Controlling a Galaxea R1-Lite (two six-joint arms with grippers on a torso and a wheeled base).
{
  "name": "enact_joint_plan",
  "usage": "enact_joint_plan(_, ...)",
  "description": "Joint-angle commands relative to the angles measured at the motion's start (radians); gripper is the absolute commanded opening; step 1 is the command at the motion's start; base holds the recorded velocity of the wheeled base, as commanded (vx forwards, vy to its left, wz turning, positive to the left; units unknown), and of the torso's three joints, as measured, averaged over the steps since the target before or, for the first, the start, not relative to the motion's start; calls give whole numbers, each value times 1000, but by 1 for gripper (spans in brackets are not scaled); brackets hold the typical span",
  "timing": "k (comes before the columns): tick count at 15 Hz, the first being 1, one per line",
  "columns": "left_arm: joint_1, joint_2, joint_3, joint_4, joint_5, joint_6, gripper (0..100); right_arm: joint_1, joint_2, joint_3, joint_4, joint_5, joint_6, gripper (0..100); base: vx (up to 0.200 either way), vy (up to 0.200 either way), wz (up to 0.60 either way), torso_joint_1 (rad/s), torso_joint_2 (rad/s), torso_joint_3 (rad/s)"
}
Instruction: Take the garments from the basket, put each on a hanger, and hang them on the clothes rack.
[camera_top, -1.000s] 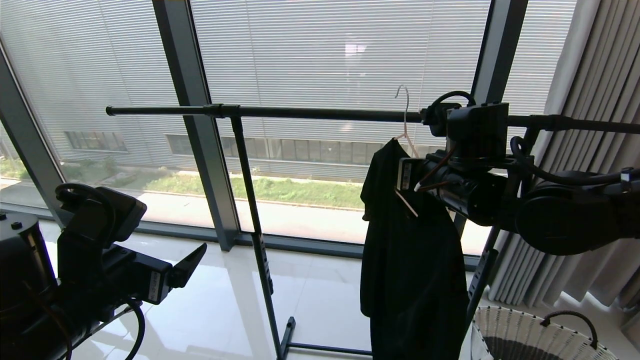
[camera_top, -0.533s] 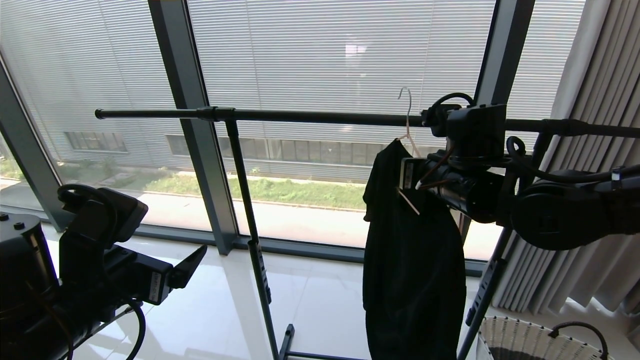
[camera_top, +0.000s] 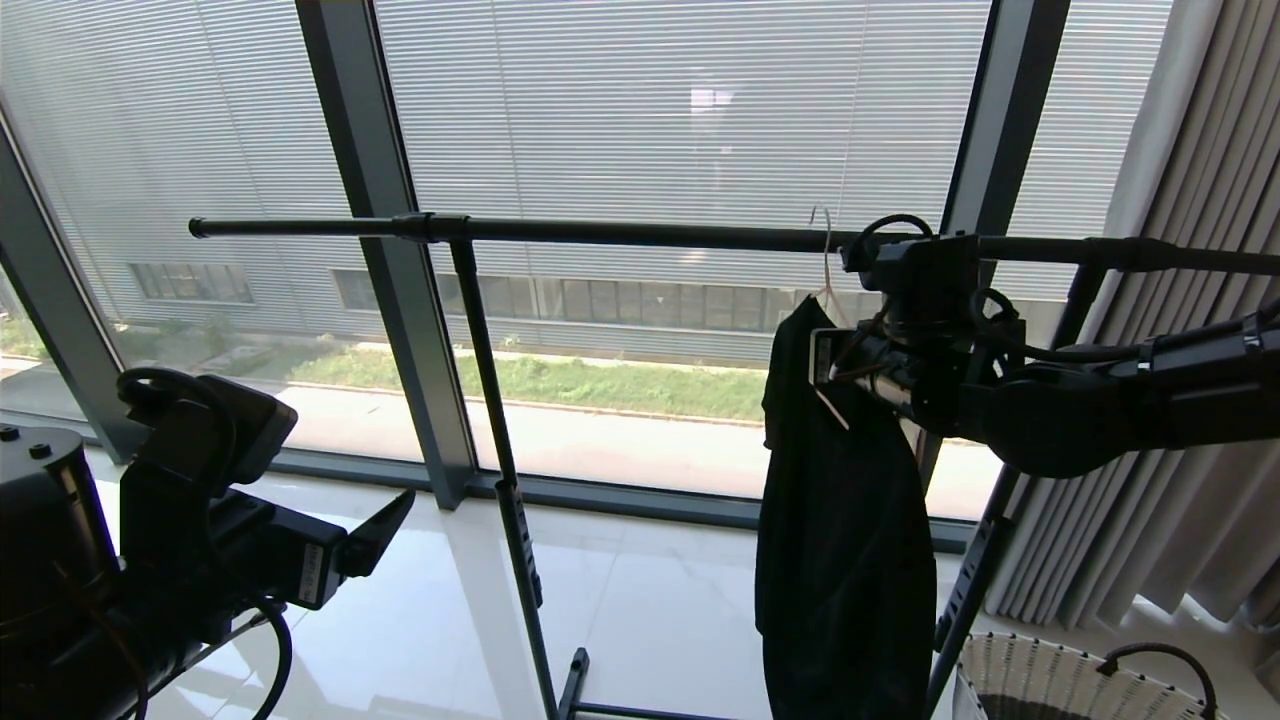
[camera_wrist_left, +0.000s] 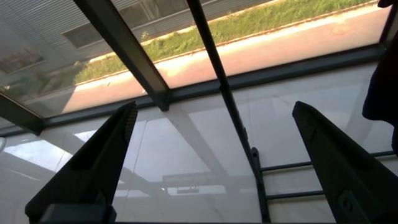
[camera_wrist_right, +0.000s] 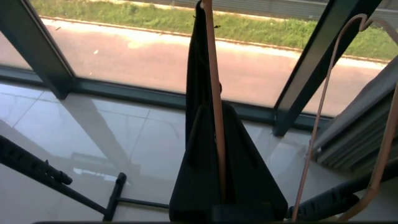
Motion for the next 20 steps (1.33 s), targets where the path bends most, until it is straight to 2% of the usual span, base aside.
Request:
enact_joint_plan(1,0,0,0,0,1,0,100,-1,12,1,-1,0,0,0,0,0,0,0,0,0)
enact_joint_plan(11,0,-3,1,0,1,0,100,-1,18,4,16,-4,-1,0,0,0,0,0,0,0)
enact_joint_plan(12,0,-3,1,0,1,0,100,-1,15,4,32,-4,-1,100,0,0,0,0,0,0)
enact_joint_plan(15,2,-5,1,0,2,0,100,5,-16,8,36,-33,-6,100,0,0,0,0,0,0)
enact_joint_plan(17,6,-8,0,-1,7,0,100,23,-80,54,45,-43,-21,100,0,0,0,0,0,0)
enact_joint_plan(20,49,-8,-2,0,73,0,100,6,-234,169,68,-49,-120,100,0,0,0,0,0,0)
